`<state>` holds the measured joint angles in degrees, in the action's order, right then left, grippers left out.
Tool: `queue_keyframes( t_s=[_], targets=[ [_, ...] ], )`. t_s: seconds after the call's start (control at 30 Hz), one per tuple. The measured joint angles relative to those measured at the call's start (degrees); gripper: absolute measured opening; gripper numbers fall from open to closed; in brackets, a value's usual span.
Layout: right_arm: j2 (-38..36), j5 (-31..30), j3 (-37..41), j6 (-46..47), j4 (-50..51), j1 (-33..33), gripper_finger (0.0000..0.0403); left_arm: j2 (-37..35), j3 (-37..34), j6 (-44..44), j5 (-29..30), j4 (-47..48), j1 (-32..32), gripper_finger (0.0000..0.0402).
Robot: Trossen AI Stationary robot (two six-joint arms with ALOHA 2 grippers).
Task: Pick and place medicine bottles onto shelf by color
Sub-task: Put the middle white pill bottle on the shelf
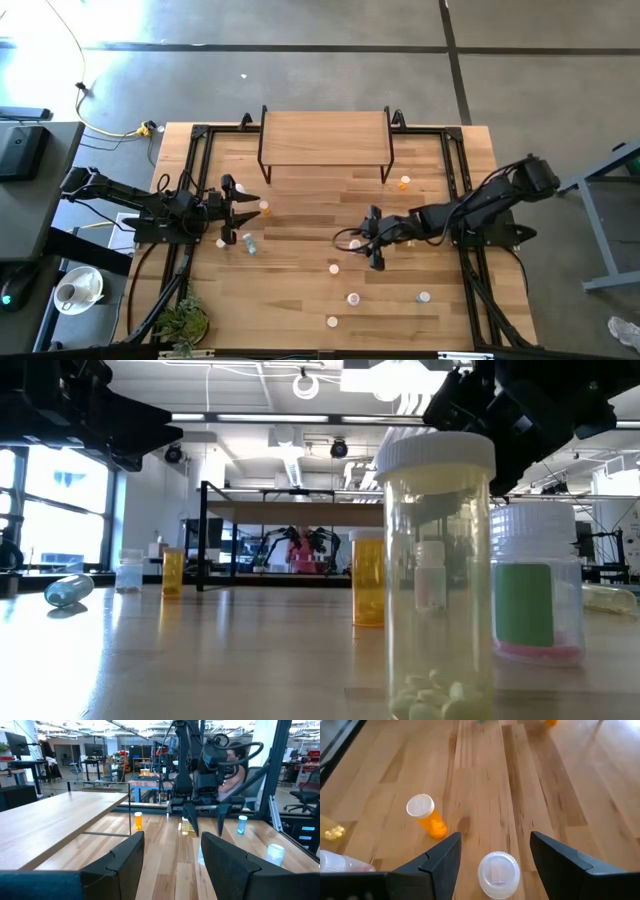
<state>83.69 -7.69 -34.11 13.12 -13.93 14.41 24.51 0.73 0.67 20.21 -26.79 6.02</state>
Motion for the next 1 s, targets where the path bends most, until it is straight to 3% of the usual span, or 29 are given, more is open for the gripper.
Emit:
queue_keyframes(
  t_s=[0.37,0.77,1.0],
  targets=[
    [0.33,-0.17,0.00,2.47,4.19,0.24,0.0226,0.00,0.00,0.00,-0.02,-0.02,0.00,0.0186],
    [4.54,-0.22,0.00,2.49,2.17,0.26,0.0224,0.00,0.00,0.00,0.12,-0.03,0.00,0.0186],
    [4.60,-0.23,0.02,2.39,2.27,0.26,0.0158,0.01,0.00,0.00,0.15,-0.04,0.00,0.0186]
  ],
)
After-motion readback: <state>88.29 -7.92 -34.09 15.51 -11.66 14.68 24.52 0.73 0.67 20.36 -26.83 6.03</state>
